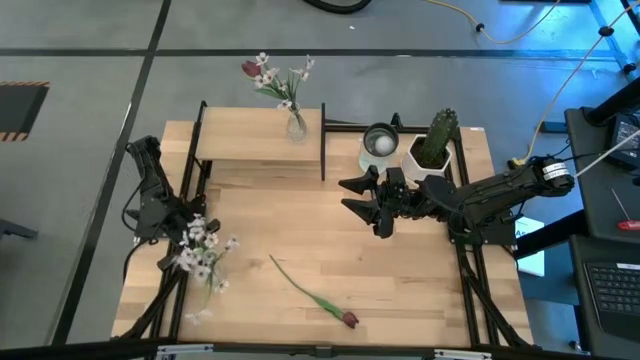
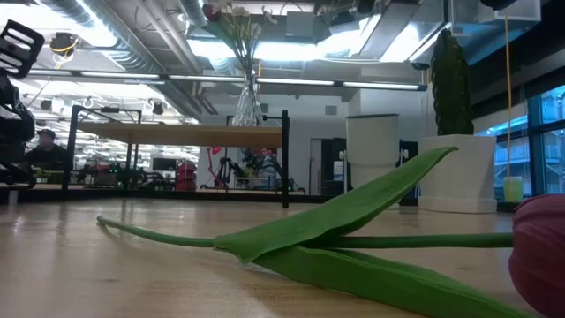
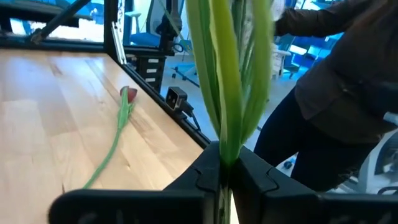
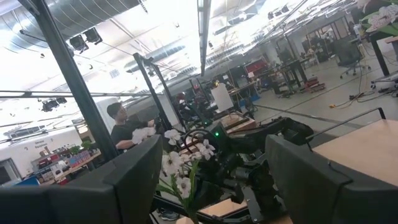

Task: Pick and place flowers into a vace then onto a shelf
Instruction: Put the white flowers into the transparent vase

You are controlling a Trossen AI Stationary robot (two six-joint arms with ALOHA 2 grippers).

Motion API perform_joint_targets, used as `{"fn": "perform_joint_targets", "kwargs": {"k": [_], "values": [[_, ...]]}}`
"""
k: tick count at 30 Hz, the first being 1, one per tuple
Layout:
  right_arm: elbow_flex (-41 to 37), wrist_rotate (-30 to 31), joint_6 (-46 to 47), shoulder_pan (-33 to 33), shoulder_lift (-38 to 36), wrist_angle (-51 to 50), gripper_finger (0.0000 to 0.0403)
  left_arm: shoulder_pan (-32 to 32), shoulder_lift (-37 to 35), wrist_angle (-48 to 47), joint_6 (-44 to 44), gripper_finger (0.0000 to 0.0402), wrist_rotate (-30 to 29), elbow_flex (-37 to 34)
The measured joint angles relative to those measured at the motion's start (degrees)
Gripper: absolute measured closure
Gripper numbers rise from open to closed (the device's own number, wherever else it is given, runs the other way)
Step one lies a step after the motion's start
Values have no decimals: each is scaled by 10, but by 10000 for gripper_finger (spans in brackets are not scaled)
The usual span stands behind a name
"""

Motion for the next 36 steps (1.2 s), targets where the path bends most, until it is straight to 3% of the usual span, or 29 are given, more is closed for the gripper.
{"fn": "perform_joint_targets", "kwargs": {"k": [17,25,30,36], "values": [[0,-1,2,0,0,0,116,0,0,1,-27,267,-8,0],[0,-5,2,0,0,-1,116,0,1,-134,-59,261,-48,74],[0,-27,3,0,0,-2,116,0,1,-197,-97,261,-7,128],[0,-28,1,6,0,-2,116,0,1,-255,-172,261,42,143]]}}
